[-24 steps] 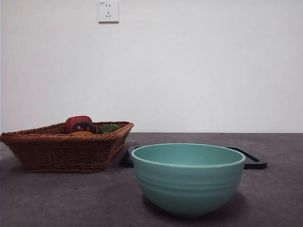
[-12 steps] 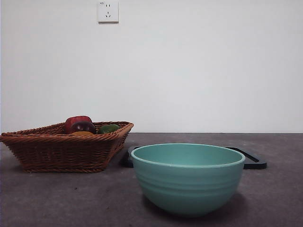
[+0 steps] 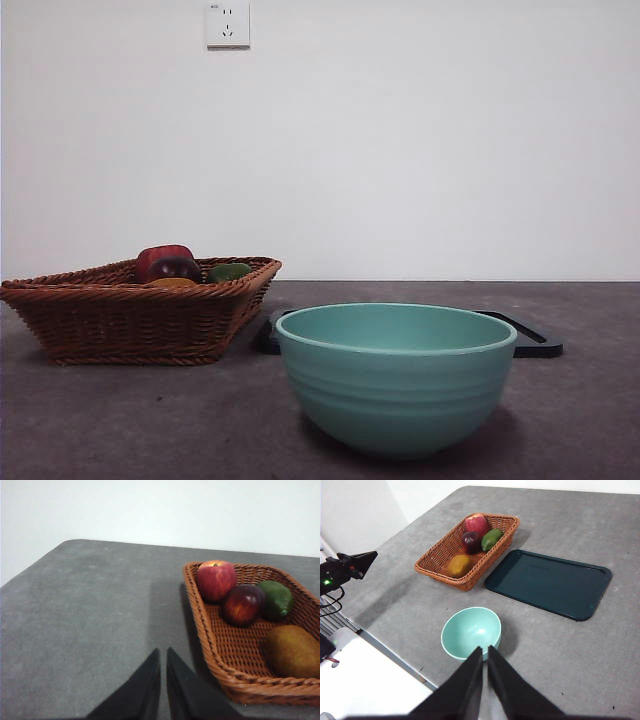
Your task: Pick up the wifruite, put it on the bowl, pick up the plate, put it on desk
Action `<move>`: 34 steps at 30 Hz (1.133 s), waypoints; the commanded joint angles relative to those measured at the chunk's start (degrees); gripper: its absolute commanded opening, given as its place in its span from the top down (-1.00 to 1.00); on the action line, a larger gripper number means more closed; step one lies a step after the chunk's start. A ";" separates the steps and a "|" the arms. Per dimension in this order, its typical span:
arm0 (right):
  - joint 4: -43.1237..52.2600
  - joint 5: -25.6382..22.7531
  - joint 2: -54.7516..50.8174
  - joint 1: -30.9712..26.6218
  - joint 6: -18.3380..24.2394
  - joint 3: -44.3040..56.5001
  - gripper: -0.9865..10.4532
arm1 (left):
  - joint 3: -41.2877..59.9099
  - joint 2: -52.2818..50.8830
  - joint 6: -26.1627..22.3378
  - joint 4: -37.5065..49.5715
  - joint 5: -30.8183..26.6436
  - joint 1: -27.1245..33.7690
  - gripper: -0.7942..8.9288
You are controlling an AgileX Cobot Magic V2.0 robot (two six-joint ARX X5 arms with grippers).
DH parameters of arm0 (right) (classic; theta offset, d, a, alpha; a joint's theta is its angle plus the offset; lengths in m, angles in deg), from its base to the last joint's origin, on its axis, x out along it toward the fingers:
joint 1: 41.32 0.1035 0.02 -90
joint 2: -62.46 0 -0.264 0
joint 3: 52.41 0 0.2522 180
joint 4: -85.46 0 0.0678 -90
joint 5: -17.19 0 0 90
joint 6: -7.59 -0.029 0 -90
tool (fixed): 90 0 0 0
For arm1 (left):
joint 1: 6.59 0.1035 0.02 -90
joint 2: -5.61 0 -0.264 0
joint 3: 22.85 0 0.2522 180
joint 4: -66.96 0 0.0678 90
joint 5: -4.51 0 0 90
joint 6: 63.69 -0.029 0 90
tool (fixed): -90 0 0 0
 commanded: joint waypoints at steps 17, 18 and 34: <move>0.68 -0.04 -0.11 0.33 -0.17 -0.33 0.81 | 1.20 -0.13 0.61 -2.78 -0.39 -0.13 0.80; 0.68 -0.07 -0.09 0.33 -0.17 -0.33 0.81 | 1.20 -0.13 0.63 -2.78 -0.39 -0.11 0.80; 0.68 -0.04 -0.11 0.07 -0.17 -0.28 0.82 | 1.18 -0.13 0.63 -2.78 -0.39 -0.11 0.80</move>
